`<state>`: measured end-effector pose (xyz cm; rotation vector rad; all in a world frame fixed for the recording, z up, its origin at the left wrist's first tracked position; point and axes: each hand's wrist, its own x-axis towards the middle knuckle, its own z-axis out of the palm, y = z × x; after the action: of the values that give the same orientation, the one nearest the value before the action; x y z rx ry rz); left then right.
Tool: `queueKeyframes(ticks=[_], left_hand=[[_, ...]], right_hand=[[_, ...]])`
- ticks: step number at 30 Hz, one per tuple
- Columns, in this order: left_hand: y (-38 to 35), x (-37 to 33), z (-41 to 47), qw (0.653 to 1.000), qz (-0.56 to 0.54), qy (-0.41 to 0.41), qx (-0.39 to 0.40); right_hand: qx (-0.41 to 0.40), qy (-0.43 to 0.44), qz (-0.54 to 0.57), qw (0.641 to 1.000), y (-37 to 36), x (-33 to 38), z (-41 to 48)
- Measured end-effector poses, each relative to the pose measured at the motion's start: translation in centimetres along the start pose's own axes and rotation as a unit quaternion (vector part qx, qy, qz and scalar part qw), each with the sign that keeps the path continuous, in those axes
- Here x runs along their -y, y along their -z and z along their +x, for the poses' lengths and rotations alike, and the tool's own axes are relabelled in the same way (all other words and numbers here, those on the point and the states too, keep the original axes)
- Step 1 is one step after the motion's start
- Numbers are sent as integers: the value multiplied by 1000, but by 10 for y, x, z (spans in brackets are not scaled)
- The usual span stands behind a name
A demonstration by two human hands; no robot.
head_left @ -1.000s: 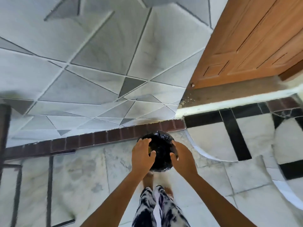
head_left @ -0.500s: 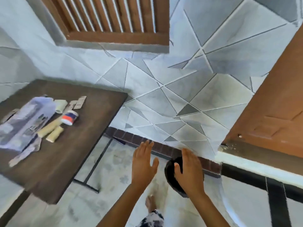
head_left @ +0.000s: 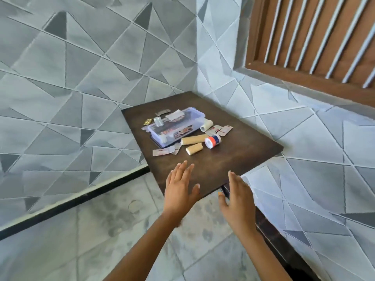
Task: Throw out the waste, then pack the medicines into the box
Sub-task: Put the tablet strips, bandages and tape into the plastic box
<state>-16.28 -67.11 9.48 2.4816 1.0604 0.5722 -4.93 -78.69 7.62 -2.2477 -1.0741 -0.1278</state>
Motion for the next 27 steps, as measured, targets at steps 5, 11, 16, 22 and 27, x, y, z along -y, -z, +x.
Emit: queueKeyframes(ticks=[5,11,16,22,27], left_hand=[[36,78,44,1000,1,2,-21],[75,156,104,1000,-4,1,-24],[88,199,160,1000,-4,-4,-19],[79,230,230,1000,-25,-12,-5],[60,250,286,999,-25,-23,25]], right_hand=[[15,11,-10,1000,-59,75,46],[26,-9,-23,999,-114,140,94],[12,-25,-31,999,-150,172,140],[16,-65,-28,997,-190,183,193],[35,-113,-18,993,-220,175,232]])
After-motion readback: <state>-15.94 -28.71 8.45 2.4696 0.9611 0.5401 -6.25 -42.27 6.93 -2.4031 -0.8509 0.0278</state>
